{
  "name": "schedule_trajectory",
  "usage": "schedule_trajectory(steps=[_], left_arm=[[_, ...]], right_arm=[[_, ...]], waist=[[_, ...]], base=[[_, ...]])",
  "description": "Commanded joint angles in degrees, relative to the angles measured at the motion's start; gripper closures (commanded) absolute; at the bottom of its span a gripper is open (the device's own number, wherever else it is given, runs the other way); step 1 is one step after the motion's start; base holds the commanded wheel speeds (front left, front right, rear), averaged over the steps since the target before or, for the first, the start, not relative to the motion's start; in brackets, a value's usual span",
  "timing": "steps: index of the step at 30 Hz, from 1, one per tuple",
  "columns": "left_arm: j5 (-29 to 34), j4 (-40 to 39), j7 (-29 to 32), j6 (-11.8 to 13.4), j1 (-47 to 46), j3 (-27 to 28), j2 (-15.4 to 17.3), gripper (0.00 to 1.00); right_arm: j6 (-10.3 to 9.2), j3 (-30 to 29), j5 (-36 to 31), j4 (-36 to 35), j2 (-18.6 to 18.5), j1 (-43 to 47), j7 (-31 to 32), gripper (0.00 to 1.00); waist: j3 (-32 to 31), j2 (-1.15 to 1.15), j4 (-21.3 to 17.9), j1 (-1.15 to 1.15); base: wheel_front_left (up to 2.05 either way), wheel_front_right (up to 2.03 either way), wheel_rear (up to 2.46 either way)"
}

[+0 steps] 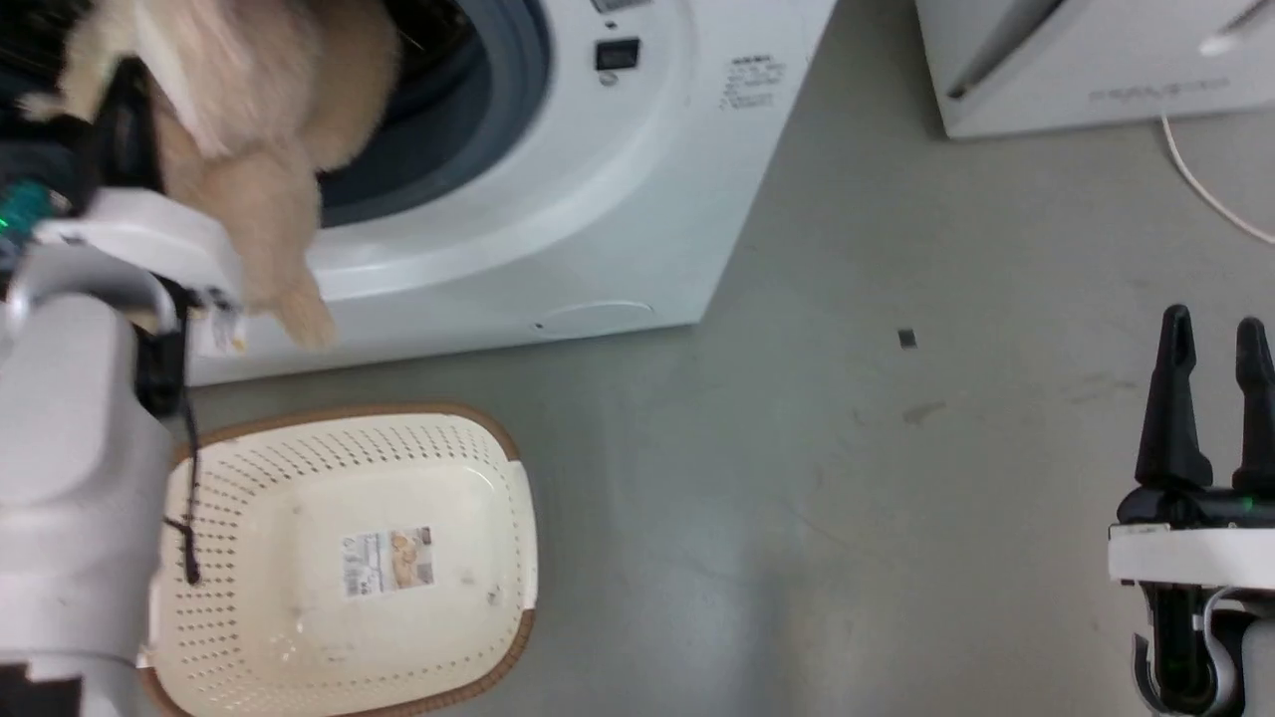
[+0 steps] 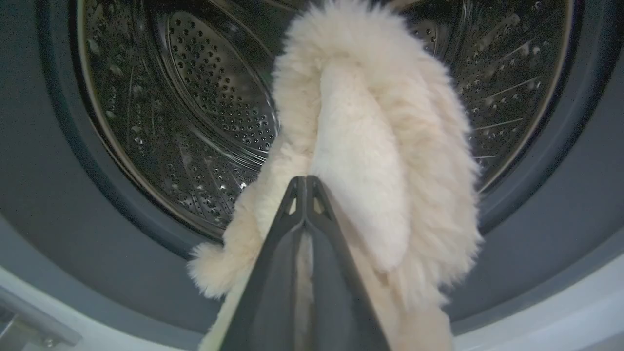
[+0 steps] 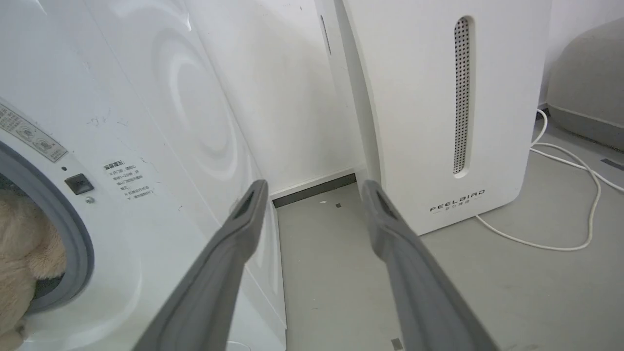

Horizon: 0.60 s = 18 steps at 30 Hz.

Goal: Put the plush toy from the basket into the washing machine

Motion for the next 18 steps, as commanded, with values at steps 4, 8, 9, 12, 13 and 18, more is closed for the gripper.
schedule_trajectory(steps=[4,8,9,12,13,18], left_arm=[[-0.32,2.08,-0.32,-0.61,-6.22,1.73,2.40,1.00],[-0.75,3.45,-0.32,-0.44,-10.69,3.29,3.70,1.00],[-0.92,3.78,-0.32,-0.38,-11.70,3.71,4.02,1.00],[-1.39,4.46,-0.32,0.00,-14.80,4.89,4.76,1.00],[-1.28,4.55,-0.32,0.12,-15.77,5.01,5.02,1.00],[-0.64,4.29,-0.33,0.59,-20.35,5.36,6.25,1.00]], right_arm=[[-0.04,0.80,1.04,-0.38,-0.04,-2.41,-0.26,0.00],[-0.04,1.26,2.01,-0.68,-0.04,-3.75,-0.26,0.00],[-0.04,1.42,2.22,-0.77,-0.04,-4.02,-0.26,0.00],[-0.04,1.76,2.62,-0.99,-0.04,-4.65,-0.26,0.00],[-0.04,1.84,2.71,-1.06,-0.04,-4.86,-0.26,0.00],[-0.04,2.09,3.04,-1.38,-0.04,-5.89,-0.26,0.00]], waist=[[5.84,0.00,-4.24,0.00],[8.95,0.00,-6.02,0.00],[9.65,0.00,-6.41,0.00],[11.79,0.00,-7.33,0.00],[12.49,0.00,-7.60,0.00],[15.47,0.00,-8.57,0.00]], base=[[0.00,0.00,0.00],[0.00,0.00,0.00],[0.00,0.00,0.00],[0.00,0.00,0.00],[0.00,0.00,0.00],[0.00,0.00,0.00]])
